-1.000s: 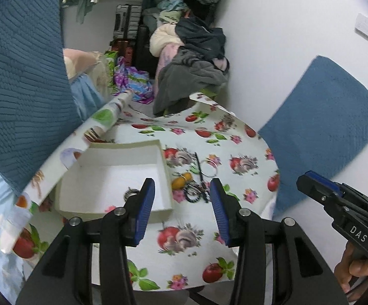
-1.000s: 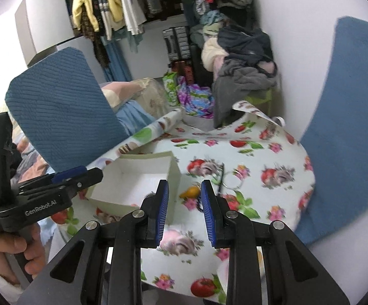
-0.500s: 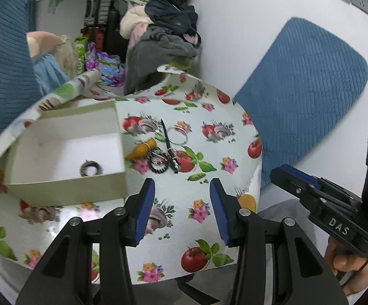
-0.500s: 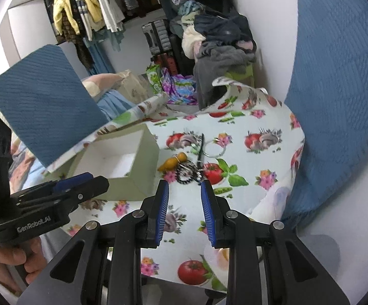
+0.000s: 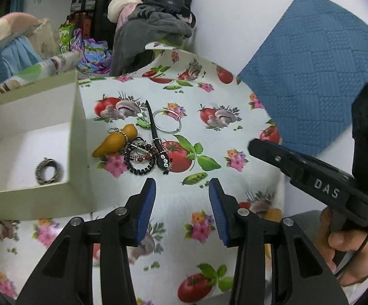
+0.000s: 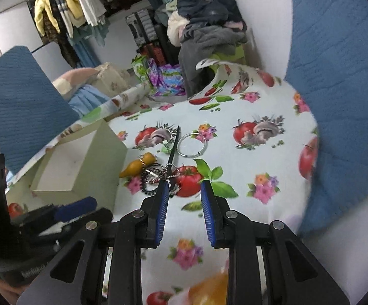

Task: Organize jewelry
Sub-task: 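Lower the left tool onto the black hairpin and grasp it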

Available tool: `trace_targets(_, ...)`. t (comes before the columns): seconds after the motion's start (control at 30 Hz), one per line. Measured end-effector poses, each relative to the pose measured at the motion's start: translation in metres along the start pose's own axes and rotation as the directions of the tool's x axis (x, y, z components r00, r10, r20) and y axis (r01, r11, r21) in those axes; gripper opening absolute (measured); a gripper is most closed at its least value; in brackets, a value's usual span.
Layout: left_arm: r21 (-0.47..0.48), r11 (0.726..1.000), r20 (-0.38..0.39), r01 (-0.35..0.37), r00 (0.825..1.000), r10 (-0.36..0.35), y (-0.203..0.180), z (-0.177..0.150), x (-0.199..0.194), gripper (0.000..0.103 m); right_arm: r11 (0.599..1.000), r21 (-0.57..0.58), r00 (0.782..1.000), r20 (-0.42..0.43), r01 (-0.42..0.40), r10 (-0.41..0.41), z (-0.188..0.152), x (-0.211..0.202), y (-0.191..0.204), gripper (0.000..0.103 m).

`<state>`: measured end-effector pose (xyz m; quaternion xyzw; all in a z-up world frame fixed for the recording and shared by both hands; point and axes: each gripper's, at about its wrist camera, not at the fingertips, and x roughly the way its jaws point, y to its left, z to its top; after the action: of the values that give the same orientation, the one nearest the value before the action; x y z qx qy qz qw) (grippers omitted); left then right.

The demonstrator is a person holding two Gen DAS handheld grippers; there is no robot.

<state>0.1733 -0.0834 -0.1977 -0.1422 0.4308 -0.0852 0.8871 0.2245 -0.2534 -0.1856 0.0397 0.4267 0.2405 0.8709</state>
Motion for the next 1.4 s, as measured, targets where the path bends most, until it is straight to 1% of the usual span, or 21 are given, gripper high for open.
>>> trace_targets(0.07, -0.008, 1.000, -0.005, -0.001, 1.000, 0.000, 0.003, 0.000, 0.014, 0.040, 1.000, 0.003, 0.999, -0.027, -0.026, 0.026, 0.006, 0.020, -0.003, 0.024)
trace_targets(0.13, -0.022, 1.000, -0.008, 0.000, 1.000, 0.000, 0.007, 0.001, 0.028, 0.040, 0.999, 0.007, 0.997, -0.055, -0.046, 0.046, 0.011, 0.038, -0.008, 0.024)
trace_targets(0.2, -0.024, 1.000, -0.008, -0.004, 1.000, 0.004, 0.010, 0.001, 0.042, 0.040, 0.999, -0.001, 0.997, -0.068, -0.043, 0.043, 0.016, 0.050, -0.011, 0.024)
trace_targets(0.33, 0.014, 0.999, -0.024, -0.049, 0.998, 0.050, 0.011, 0.003, 0.071, 0.040, 0.998, 0.027, 0.996, -0.072, -0.058, 0.060, 0.021, 0.067, -0.024, 0.024)
trace_targets(0.43, 0.038, 0.996, -0.027, -0.080, 0.996, 0.081, 0.012, 0.002, 0.085, 0.039, 0.997, 0.041, 0.994, -0.085, -0.069, 0.072, 0.021, 0.077, -0.031, 0.024)
trace_targets(0.47, 0.042, 0.996, -0.033, -0.082, 0.996, 0.083, 0.013, 0.002, 0.090, 0.038, 0.996, 0.046, 0.993, -0.092, -0.073, 0.077, 0.020, 0.080, -0.033, 0.024)
trace_targets(0.53, 0.062, 0.993, -0.044, -0.098, 0.994, 0.100, 0.013, 0.002, 0.099, 0.033, 0.996, 0.054, 0.991, -0.102, -0.076, 0.082, 0.019, 0.085, -0.036, 0.024)
trace_targets(0.57, 0.070, 0.992, -0.041, -0.106, 0.993, 0.109, 0.012, 0.002, 0.102, 0.032, 0.995, 0.058, 0.991, -0.103, -0.079, 0.085, 0.019, 0.086, -0.038, 0.024)
trace_targets(0.77, 0.159, 0.975, -0.010, -0.153, 0.988, 0.157, 0.001, 0.000, 0.112, 0.031, 0.991, 0.087, 0.988, -0.105, -0.104, 0.113, 0.021, 0.092, -0.045, 0.024)
trace_targets(0.83, 0.182, 0.969, -0.003, -0.165, 0.986, 0.168, -0.002, 0.000, 0.115, 0.028, 0.991, 0.083, 0.988, -0.107, -0.106, 0.114, 0.021, 0.093, -0.044, 0.024)
trace_targets(0.87, 0.193, 0.968, -0.013, -0.161, 0.986, 0.167, -0.002, -0.001, 0.118, 0.019, 0.991, 0.080, 0.988, -0.107, -0.106, 0.114, 0.021, 0.093, -0.043, 0.024)
trace_targets(0.9, 0.196, 0.968, -0.021, -0.157, 0.986, 0.164, -0.002, -0.001, 0.120, 0.019, 0.991, 0.077, 0.988, -0.107, -0.106, 0.114, 0.021, 0.094, -0.042, 0.024)
trace_targets(1.07, 0.175, 0.973, -0.023, -0.148, 0.988, 0.154, 0.002, 0.001, 0.119, 0.019, 0.993, 0.068, 0.988, -0.115, -0.094, 0.101, 0.018, 0.096, -0.041, 0.024)
trace_targets(1.27, 0.084, 0.992, -0.008, -0.098, 0.995, 0.099, 0.014, 0.006, 0.099, 0.018, 0.993, 0.065, 0.988, -0.116, -0.094, 0.102, 0.015, 0.095, -0.039, 0.024)
trace_targets(1.4, 0.042, 0.997, 0.010, -0.069, 0.998, 0.069, 0.017, 0.007, 0.082, 0.018, 0.993, 0.053, 0.986, -0.126, -0.106, 0.112, 0.012, 0.097, -0.035, 0.024)
